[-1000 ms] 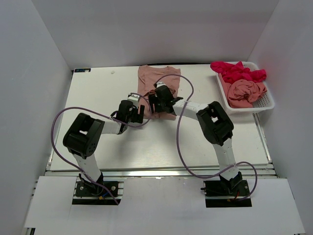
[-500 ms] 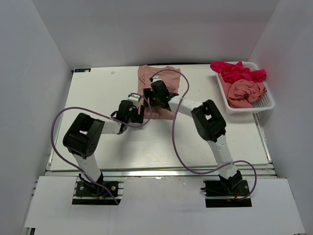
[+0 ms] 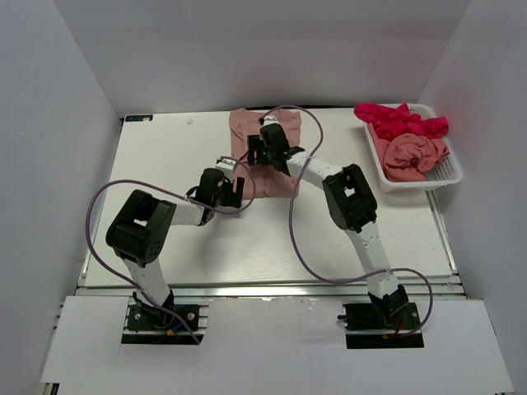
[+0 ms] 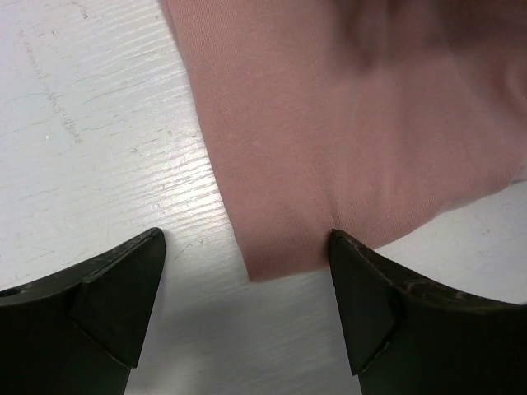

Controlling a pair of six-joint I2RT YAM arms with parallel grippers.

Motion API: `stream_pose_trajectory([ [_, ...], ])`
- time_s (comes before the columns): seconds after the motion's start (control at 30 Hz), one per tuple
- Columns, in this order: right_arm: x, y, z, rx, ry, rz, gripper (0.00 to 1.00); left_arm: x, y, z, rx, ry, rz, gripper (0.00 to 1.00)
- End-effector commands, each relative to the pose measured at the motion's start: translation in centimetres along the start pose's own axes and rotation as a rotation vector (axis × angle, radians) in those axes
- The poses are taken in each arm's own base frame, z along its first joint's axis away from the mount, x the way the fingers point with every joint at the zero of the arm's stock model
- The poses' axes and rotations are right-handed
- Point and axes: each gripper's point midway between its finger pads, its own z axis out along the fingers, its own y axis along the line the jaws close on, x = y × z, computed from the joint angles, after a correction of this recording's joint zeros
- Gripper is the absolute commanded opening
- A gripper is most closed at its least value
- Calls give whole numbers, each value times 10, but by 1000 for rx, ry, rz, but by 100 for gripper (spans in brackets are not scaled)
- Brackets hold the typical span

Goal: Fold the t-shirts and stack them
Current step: Fold the folded rectangular tshirt in 1/3 of the way, then grab one side of the 2/3 rectangular tshirt with both arms

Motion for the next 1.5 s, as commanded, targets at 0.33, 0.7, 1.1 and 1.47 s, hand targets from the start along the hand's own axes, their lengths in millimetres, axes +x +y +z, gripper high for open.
stream_pose_trajectory([
  [0.33,-87,-26,26,33,-203,-15,75,47,-9,-7,48,166,17,89],
  [0.7,-126,-57,-51,132,-291,-38,77,-7,-15,-9,69,97,25,89],
  [1.1,-6,-41,-207,153,-206,77,76,-63,4,-71,1,-12,147,90],
  [1.47,79,-70,-226,263,-86,36,75,-15,8,-58,-3,37,163,92],
])
